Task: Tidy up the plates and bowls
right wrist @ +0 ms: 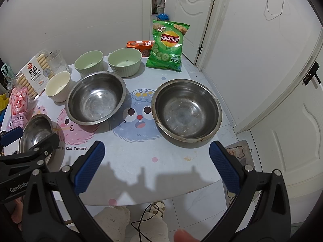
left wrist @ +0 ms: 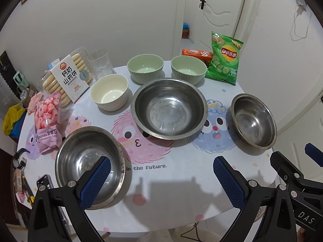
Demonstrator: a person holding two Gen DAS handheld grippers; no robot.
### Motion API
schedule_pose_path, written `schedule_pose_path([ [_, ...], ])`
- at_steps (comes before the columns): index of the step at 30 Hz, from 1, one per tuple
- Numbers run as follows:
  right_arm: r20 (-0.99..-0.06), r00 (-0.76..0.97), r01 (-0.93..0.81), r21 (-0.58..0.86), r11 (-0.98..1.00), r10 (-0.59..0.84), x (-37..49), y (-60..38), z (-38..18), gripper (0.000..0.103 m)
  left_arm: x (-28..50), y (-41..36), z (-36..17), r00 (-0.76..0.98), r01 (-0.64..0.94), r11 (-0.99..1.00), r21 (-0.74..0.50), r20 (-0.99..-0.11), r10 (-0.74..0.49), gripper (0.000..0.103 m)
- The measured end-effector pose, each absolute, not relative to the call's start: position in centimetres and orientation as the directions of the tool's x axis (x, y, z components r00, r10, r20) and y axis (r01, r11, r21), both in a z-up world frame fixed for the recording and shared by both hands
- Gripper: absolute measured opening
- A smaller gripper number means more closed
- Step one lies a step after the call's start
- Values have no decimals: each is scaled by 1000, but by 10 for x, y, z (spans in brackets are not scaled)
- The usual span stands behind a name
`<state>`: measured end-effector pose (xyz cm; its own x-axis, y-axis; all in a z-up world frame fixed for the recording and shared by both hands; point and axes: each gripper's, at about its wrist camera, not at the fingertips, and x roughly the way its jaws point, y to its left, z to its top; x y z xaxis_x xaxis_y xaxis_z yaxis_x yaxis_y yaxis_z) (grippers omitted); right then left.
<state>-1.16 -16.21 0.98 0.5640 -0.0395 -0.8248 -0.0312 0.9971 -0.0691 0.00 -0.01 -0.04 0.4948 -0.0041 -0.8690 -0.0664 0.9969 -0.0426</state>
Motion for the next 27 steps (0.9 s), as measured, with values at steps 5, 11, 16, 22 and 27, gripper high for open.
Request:
schedule_pose_path([
  [5,-825,563,-31,-70,997,-40,-11,-162,10,103,0,0,0,494,-67,997,-43,-869,-4,103],
  [11,-825,563,-31,-69,997,-40,-10,-162,10,103,0,0,0,495,-66,997,-42,-869,-4,103],
  [16,-826,562,-31,-70,997,-40,-10,-162,10,103,0,0,-1,493,-66,997,-42,-870,-4,103],
  [22,-827,561,-30,-69,997,-40,-10,-163,10,103,0,0,0,493,-66,997,-42,-870,-4,103],
  [27,-827,561,-31,-69,997,-40,-9,-163,9,103,3,1,-4,493,-66,997,-42,-870,-4,103],
])
